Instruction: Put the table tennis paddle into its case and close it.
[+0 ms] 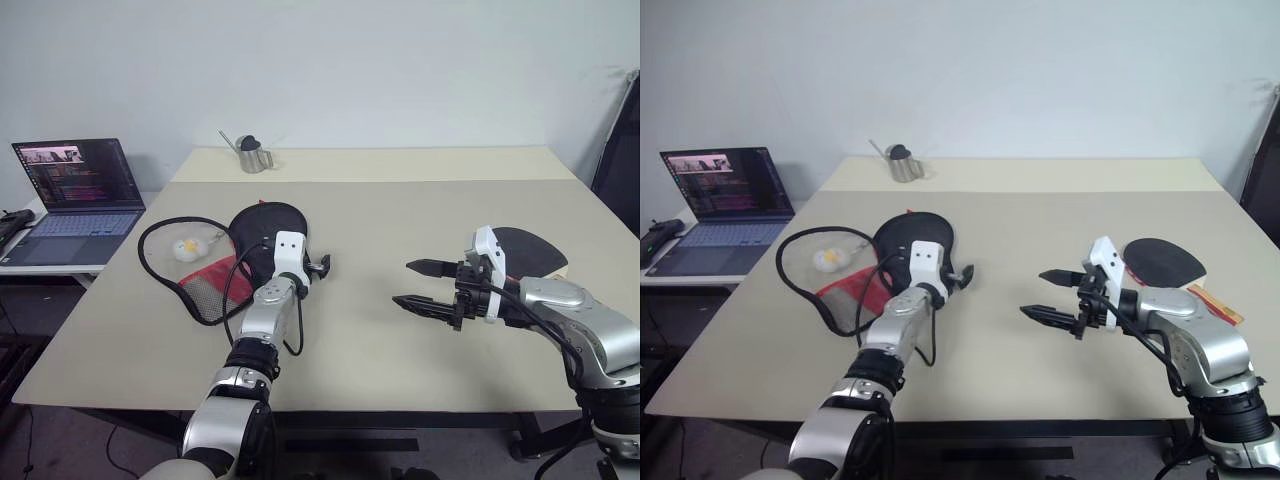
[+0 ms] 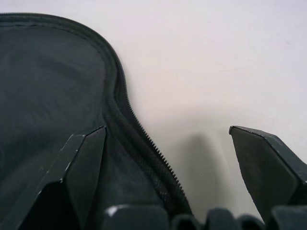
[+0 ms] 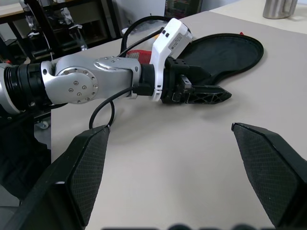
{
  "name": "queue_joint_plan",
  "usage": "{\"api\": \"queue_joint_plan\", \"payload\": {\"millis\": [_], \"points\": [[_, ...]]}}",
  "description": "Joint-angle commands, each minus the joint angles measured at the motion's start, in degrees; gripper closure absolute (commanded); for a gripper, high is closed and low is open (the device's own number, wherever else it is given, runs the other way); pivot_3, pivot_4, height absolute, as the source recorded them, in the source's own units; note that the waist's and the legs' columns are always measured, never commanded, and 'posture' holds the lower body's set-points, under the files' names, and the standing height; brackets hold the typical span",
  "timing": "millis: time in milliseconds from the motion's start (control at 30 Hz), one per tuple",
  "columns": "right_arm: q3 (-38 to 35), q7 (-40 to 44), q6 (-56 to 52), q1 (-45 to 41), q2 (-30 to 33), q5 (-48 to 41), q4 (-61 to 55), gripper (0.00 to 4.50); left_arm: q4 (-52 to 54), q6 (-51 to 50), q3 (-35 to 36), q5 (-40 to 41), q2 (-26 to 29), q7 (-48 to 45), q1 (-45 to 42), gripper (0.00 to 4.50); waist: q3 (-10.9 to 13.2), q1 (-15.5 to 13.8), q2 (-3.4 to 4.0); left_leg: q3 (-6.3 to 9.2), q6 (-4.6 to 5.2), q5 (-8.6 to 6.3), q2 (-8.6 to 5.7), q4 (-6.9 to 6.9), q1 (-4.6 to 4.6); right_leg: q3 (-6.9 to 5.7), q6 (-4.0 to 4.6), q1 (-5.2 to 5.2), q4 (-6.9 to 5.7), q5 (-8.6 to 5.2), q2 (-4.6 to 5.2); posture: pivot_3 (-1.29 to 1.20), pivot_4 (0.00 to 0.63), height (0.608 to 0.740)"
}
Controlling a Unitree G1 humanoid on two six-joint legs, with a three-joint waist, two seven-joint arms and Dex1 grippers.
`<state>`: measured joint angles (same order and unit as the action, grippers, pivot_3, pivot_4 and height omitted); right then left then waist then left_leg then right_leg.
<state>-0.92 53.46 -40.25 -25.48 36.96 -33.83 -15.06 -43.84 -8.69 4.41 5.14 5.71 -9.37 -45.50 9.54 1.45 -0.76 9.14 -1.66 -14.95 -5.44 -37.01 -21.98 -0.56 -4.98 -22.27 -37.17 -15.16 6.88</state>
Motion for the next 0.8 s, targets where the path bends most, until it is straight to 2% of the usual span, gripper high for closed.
{"api": "queue_joint_plan", "payload": {"millis": [33,267,300,367,700,733,800], "points": [[-1.2,-0.1,1.3,-0.4,0.4,-0.3,-1.2,0.04,-1.6,0.2,0.1,-0.4,-0.4,0.9,-2.0,0.0,0.0,0.0,0.0,0.0,0.0,0.0,0.0,0.0,0.0,0.0,0.0,0.0,0.0,0.0,0.0,0.0,0.15,0.74],[-1.3,-0.1,1.5,-0.2,0.5,0.0,-0.8,0.04,-6.1,-1.8,1.2,0.4,-1.1,1.6,-3.3,0.0,0.0,0.0,-0.01,0.0,0.0,0.0,0.0,-0.01,0.03,0.0,0.0,0.03,-0.03,0.0,0.0,0.0,0.15,0.74],[-1.4,-0.1,1.6,-0.2,0.5,0.1,-0.8,0.01,-6.4,-1.9,1.3,0.5,-1.1,1.7,-3.4,0.18,0.0,0.0,-0.02,0.0,0.0,0.0,0.0,-0.01,0.04,0.0,-0.01,0.04,-0.04,0.0,0.0,0.0,0.15,0.74],[-1.4,-0.2,1.6,-0.1,0.4,0.1,-0.7,0.0,-6.6,-2.1,1.4,0.5,-1.1,1.6,-3.5,0.59,0.0,0.0,-0.02,0.0,0.0,0.0,0.0,-0.02,0.05,-0.01,-0.01,0.05,-0.05,0.0,0.0,0.0,0.15,0.74],[-2.7,-0.4,2.3,0.0,0.9,0.3,0.1,0.0,-3.3,-3.3,0.9,0.0,-0.2,-0.1,-1.6,4.24,0.0,0.0,-0.03,0.0,0.0,0.01,0.0,-0.03,0.06,0.0,-0.01,0.05,-0.06,0.0,0.0,0.0,0.15,0.74],[-2.8,-0.5,2.3,0.0,0.9,0.2,0.1,0.0,-2.4,-3.4,0.6,-0.1,0.1,-0.6,-1.2,4.44,0.0,0.0,-0.02,0.0,0.0,0.01,0.0,-0.03,0.06,0.0,-0.01,0.05,-0.06,0.0,0.0,0.0,0.15,0.74],[-3.1,-0.5,2.4,-0.1,1.1,0.3,0.2,0.0,0.3,-3.6,-1.0,-0.7,0.6,-3.2,0.0,4.44,0.0,0.1,-0.02,-0.01,0.0,0.01,0.0,-0.03,0.06,0.01,-0.01,0.04,-0.06,0.0,0.0,0.0,0.15,0.74]]}}
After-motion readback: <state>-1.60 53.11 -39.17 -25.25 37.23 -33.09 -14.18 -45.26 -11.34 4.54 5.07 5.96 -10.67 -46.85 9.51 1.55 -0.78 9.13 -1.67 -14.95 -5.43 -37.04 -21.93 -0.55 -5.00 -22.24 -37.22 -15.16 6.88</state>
